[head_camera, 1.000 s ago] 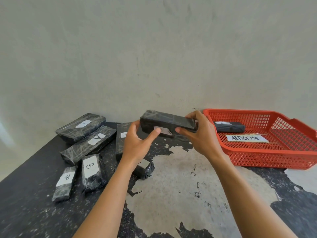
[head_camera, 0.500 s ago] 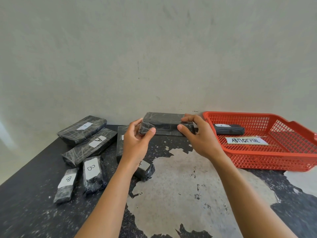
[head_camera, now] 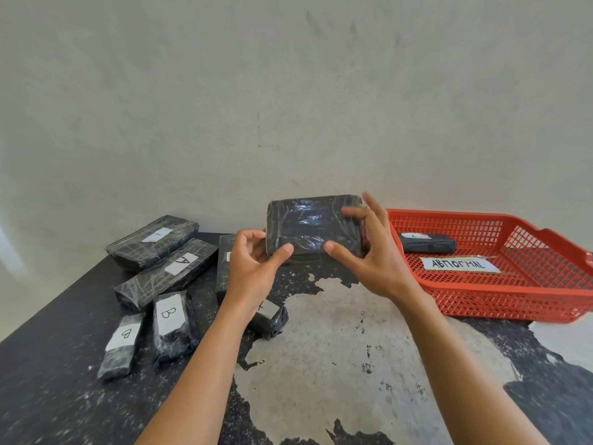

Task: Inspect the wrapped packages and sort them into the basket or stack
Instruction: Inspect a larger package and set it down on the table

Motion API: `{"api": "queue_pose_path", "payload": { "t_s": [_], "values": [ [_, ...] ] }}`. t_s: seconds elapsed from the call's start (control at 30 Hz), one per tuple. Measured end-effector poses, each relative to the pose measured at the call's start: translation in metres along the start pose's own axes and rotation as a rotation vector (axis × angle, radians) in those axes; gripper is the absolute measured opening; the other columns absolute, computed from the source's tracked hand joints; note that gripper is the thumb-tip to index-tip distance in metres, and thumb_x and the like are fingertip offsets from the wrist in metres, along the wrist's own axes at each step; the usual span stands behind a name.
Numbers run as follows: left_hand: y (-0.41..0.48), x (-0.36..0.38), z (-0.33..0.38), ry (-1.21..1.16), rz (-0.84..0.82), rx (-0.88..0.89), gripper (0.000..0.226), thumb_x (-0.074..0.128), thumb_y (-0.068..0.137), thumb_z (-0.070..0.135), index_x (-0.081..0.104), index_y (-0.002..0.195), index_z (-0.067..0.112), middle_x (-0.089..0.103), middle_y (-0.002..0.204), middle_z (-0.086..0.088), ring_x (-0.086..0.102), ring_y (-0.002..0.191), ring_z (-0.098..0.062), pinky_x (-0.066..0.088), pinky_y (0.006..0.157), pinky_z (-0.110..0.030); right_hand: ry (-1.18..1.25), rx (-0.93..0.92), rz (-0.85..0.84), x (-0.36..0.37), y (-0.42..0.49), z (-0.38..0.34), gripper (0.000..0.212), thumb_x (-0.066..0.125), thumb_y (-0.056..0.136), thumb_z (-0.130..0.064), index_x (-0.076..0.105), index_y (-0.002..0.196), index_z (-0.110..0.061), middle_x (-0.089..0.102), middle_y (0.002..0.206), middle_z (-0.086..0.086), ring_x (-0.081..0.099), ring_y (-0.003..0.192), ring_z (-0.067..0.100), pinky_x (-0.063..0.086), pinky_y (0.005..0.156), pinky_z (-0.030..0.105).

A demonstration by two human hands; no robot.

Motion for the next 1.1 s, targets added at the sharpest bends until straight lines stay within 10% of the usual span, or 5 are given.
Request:
{"api": "queue_pose_path", "payload": {
  "t_s": [0.13, 0.3, 0.6, 0.87, 1.1],
  "values": [
    [0.000, 0.003, 0.004, 0.029, -0.045, 0.053, 0.062, 0.081, 0.079, 0.012, 0.044, 0.127, 0.025, 0.058, 0.127, 0.012, 0.063, 0.113, -0.006, 0.054, 0.091, -0.024, -0.033, 0.088, 0.011, -0.003, 0.001, 0.007, 0.095, 0.076, 0.081, -0.040, 0.015, 0.153, -0.032, 0.012, 0.160, -0.010, 0.017, 0.135, -0.004, 0.024, 0.111, 0.025],
    [-0.001, 0.003, -0.002, 0.125, -0.021, 0.069, 0.069, 0.083, 0.077, 0.022, 0.048, 0.136, 0.029, 0.063, 0.123, 0.015, 0.065, 0.110, -0.004, 0.056, 0.091, -0.028, -0.078, 0.091, 0.040, -0.003, 0.001, 0.008, 0.091, 0.083, 0.075, -0.033, 0.028, 0.148, -0.026, 0.033, 0.137, -0.008, 0.034, 0.113, -0.006, 0.030, 0.085, -0.007],
    [-0.005, 0.004, 0.014, 0.256, 0.003, 0.214, 0.065, 0.085, 0.074, 0.013, 0.049, 0.126, 0.024, 0.053, 0.118, 0.026, 0.058, 0.108, 0.004, 0.050, 0.086, -0.008, 0.014, 0.162, 0.109, -0.008, 0.001, 0.027, 0.035, 0.067, 0.081, -0.052, 0.045, 0.102, -0.036, 0.054, 0.115, -0.001, 0.061, 0.099, 0.024, 0.060, 0.070, 0.048],
    [-0.004, 0.006, 0.010, 0.236, -0.038, 0.215, 0.063, 0.084, 0.075, 0.015, 0.043, 0.122, 0.027, 0.054, 0.120, 0.021, 0.057, 0.115, 0.003, 0.050, 0.095, -0.019, -0.077, 0.129, 0.034, -0.013, 0.004, 0.014, 0.061, 0.077, 0.081, -0.037, 0.044, 0.132, -0.036, 0.048, 0.123, -0.010, 0.052, 0.113, 0.011, 0.050, 0.093, 0.034],
    [-0.003, 0.005, -0.006, 0.153, 0.014, 0.031, 0.067, 0.079, 0.070, 0.058, 0.039, 0.113, 0.026, 0.061, 0.113, -0.001, 0.063, 0.104, -0.017, 0.052, 0.091, -0.038, -0.095, 0.052, -0.104, 0.007, 0.002, -0.003, 0.044, 0.082, 0.077, -0.032, 0.052, 0.109, -0.025, 0.058, 0.106, -0.005, 0.060, 0.088, 0.004, 0.050, 0.070, 0.014]
  ]
}}
Point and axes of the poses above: each hand's wrist, its own y-axis towards the middle knuckle, its own x-axis out of the palm, z = x × y, the point moved 9 cm from there along y, towards the middle knuckle
